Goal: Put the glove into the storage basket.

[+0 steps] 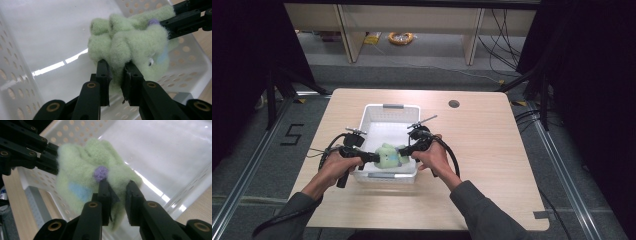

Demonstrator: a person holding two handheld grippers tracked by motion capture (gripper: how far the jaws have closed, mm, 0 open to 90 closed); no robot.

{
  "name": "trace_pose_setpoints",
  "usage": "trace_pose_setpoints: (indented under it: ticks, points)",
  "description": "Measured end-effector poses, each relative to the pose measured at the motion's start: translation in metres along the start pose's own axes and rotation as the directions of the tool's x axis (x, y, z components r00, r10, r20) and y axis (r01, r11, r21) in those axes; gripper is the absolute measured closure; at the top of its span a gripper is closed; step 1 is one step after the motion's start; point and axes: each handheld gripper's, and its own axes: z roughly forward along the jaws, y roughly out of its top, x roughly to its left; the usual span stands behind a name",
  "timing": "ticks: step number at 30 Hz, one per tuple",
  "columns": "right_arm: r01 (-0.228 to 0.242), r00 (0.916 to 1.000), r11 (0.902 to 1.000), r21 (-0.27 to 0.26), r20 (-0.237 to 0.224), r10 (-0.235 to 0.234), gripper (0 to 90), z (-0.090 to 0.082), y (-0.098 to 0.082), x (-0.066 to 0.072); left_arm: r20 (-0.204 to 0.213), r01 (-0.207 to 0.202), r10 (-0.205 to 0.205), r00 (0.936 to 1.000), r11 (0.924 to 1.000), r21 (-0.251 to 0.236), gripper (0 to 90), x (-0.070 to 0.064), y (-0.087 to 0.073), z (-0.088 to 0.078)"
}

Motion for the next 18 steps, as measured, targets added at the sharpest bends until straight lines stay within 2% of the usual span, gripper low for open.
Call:
trace_pose_setpoints:
  ticks: [1, 2, 3, 4, 6, 7, 9, 10, 11, 13, 16, 18]
  points:
    - [0.011, 0.9999, 0.9999, 0.01, 0.012, -0.011, 77.2, 0.002, 0.0, 0.0, -0.001, 0.017, -0.017, 0.9998, 0.9998, -0.011, 75.9, -0.001, 0.0, 0.003]
    - [0.012, 0.9998, 0.9997, 0.02, 0.016, -0.013, 77.1, 0.003, 0.0, 0.0, -0.001, 0.017, -0.017, 0.9998, 0.9998, -0.011, 75.9, -0.001, 0.0, 0.003]
    - [0.012, 0.9998, 0.9997, 0.02, 0.016, -0.013, 77.1, 0.003, 0.0, 0.0, -0.001, 0.009, -0.009, 1.0, 1.0, -0.003, 75.9, 0.0, 0.0, 0.004]
    - [0.037, 0.9991, 0.9992, 0.017, 0.021, -0.037, 77.1, 0.005, 0.0, -0.001, -0.005, 0.01, -0.009, 0.9999, 0.9999, 0.005, 75.8, 0.0, 0.0, 0.004]
    - [0.036, 0.999, 0.9987, 0.035, 0.023, -0.037, 76.9, 0.009, 0.0, 0.0, -0.006, 0.008, -0.008, 1.0, 0.9999, 0.01, 75.4, 0.001, -0.001, 0.006]
    - [0.033, 0.9989, 0.9983, 0.048, 0.031, -0.034, 76.6, 0.011, 0.0, 0.0, -0.013, -0.012, 0.012, 0.9998, 0.9995, 0.029, 75.3, 0.002, 0.0, 0.006]
    - [0.032, 0.999, 0.9982, 0.051, 0.029, -0.034, 76.5, 0.011, 0.0, 0.0, -0.015, -0.018, 0.019, 0.9997, 0.9992, 0.037, 75.2, 0.002, 0.0, 0.006]
    - [0.061, 0.9974, 0.9966, 0.055, 0.034, -0.063, 76.3, 0.014, 0.001, -0.002, -0.02, -0.011, 0.012, 0.9997, 0.9992, 0.038, 75.0, 0.002, 0.0, 0.007]
    - [0.074, 0.997, 0.9958, 0.054, 0.019, -0.075, 76.2, 0.015, 0.001, -0.002, -0.02, -0.017, 0.018, 0.9996, 0.9986, 0.05, 74.8, 0.003, 0.0, 0.007]
    - [0.067, 0.9971, 0.996, 0.058, 0.031, -0.069, 76.0, 0.015, 0.001, -0.001, -0.024, -0.019, 0.02, 0.9995, 0.9986, 0.05, 74.7, 0.003, -0.001, 0.008]
    - [0.042, 0.9975, 0.9947, 0.094, 0.052, -0.047, 75.7, 0.019, 0.001, 0.002, -0.034, -0.03, 0.033, 0.9989, 0.9961, 0.083, 73.9, 0.005, -0.001, 0.011]
    - [0.05, 0.997, 0.9944, 0.093, 0.054, -0.055, 75.5, 0.02, 0.001, 0.003, -0.043, -0.027, 0.031, 0.9986, 0.9955, 0.09, 73.6, 0.004, -0.001, 0.012]
